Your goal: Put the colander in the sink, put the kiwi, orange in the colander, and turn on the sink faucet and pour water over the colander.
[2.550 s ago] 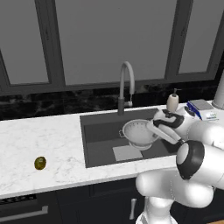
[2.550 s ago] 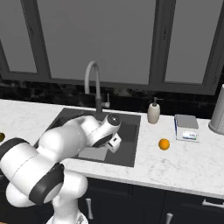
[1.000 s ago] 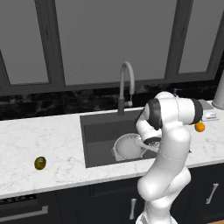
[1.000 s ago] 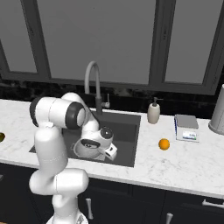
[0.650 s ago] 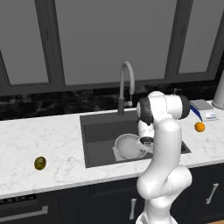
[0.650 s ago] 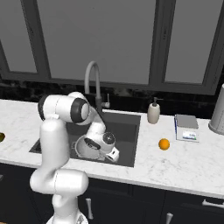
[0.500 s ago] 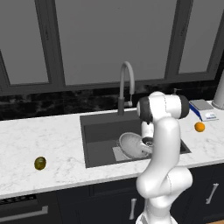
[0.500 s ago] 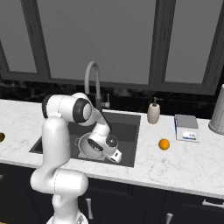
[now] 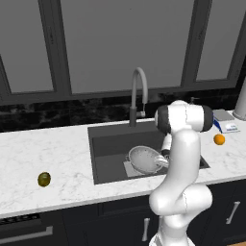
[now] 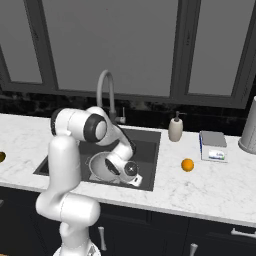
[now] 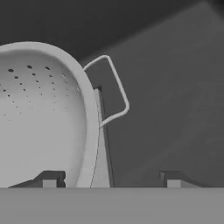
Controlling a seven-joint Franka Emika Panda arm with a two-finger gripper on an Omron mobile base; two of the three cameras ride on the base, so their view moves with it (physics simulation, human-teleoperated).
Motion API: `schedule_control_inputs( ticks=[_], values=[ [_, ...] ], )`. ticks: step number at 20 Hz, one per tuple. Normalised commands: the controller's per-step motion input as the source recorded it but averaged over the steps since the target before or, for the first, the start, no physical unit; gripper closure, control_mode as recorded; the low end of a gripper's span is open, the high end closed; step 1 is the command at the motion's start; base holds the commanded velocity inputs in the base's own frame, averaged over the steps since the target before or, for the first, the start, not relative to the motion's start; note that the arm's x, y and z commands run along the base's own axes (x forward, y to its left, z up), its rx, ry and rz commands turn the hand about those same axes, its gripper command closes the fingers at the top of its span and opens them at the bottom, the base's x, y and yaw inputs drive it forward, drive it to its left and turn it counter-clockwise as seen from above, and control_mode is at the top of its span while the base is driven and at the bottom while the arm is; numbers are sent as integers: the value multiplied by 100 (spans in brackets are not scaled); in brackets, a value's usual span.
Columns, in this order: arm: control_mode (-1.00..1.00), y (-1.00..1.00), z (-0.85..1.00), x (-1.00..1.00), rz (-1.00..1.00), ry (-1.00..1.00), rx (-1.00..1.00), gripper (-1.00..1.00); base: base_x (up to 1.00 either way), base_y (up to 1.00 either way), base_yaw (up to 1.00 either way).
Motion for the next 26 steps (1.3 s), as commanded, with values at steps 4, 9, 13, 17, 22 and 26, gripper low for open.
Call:
schedule_control_inputs(
  ticks=[4,9,13,17,22,26],
  values=[
    [-100,0,66,0,4,-3,1,-100,0,0,0],
    [-100,0,100,0,7,1,0,-100,0,0,0],
    [-100,0,100,0,7,5,0,-100,0,0,0],
    [-100,-11,100,-4,6,10,-3,-100,0,0,0],
    [-100,-17,100,0,7,15,-3,-100,0,0,0],
    [-100,-36,100,0,7,16,0,-100,0,0,0]
  ],
)
